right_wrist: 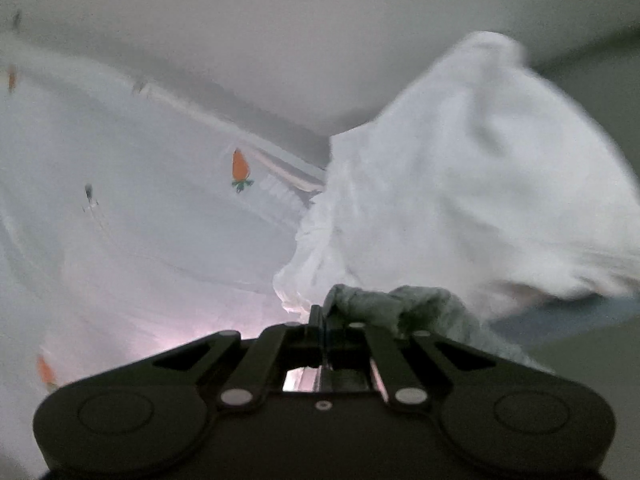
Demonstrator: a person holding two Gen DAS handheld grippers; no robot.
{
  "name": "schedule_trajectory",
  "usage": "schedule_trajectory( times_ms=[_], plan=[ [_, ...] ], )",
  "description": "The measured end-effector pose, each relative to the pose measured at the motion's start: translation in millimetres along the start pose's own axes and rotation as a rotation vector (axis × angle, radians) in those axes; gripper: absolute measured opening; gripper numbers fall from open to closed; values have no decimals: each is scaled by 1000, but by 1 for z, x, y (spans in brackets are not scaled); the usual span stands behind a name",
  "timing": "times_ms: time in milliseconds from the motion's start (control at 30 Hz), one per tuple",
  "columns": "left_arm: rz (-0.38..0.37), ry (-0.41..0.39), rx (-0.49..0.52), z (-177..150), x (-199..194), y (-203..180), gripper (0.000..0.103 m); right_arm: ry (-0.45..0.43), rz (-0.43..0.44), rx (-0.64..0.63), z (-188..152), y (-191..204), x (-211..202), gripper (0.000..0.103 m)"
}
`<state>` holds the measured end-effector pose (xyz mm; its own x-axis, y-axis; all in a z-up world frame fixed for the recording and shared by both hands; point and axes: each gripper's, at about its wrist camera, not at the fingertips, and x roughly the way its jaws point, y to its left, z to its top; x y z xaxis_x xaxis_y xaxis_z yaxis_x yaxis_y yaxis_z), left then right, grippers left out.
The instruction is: Fold clothes
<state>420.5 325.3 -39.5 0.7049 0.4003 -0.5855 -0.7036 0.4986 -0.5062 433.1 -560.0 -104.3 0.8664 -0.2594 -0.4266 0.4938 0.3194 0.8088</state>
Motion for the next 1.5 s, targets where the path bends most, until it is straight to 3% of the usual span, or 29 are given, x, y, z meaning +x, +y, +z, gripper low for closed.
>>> schedule_trajectory(
  times_ms=[133,233,267,300,333,400,600,700,900,1033,1067,1167,1367,1500],
  plan=[
    [-13,57,88,-16,93,-56,0,13,-83,-135,-13,28,66,2],
    [29,135,205,-36,155,-89,7,57,-183,-310,-29,45,103,13],
    [27,142,242,-43,166,-96,11,60,-191,-362,-36,51,107,27],
    [24,149,278,-50,175,-102,22,62,-193,-414,-43,57,110,48],
    [20,155,311,-55,179,-106,35,63,-176,-469,-50,63,109,56],
    [14,149,380,-70,176,-113,46,73,-181,-577,-66,74,105,73],
    [28,191,590,-119,137,-108,70,132,-216,-852,-111,85,79,100],
    [53,227,715,-146,111,-101,74,128,-219,-987,-140,79,54,102],
    [-17,361,820,-198,59,-80,89,139,-250,-1313,-211,51,-2,103],
    [14,443,898,-235,49,-66,93,130,-261,-1494,-251,25,-40,103],
    [15,412,878,-237,46,-62,95,124,-259,-1529,-259,18,-48,103],
    [40,426,794,-235,49,-52,103,128,-256,-1588,-278,-2,-69,103],
    [-4,449,824,-227,59,-49,103,125,-241,-1683,-307,-27,-88,103],
    [-11,460,844,-225,61,-51,103,115,-236,-1713,-316,-17,-82,103]
  ],
)
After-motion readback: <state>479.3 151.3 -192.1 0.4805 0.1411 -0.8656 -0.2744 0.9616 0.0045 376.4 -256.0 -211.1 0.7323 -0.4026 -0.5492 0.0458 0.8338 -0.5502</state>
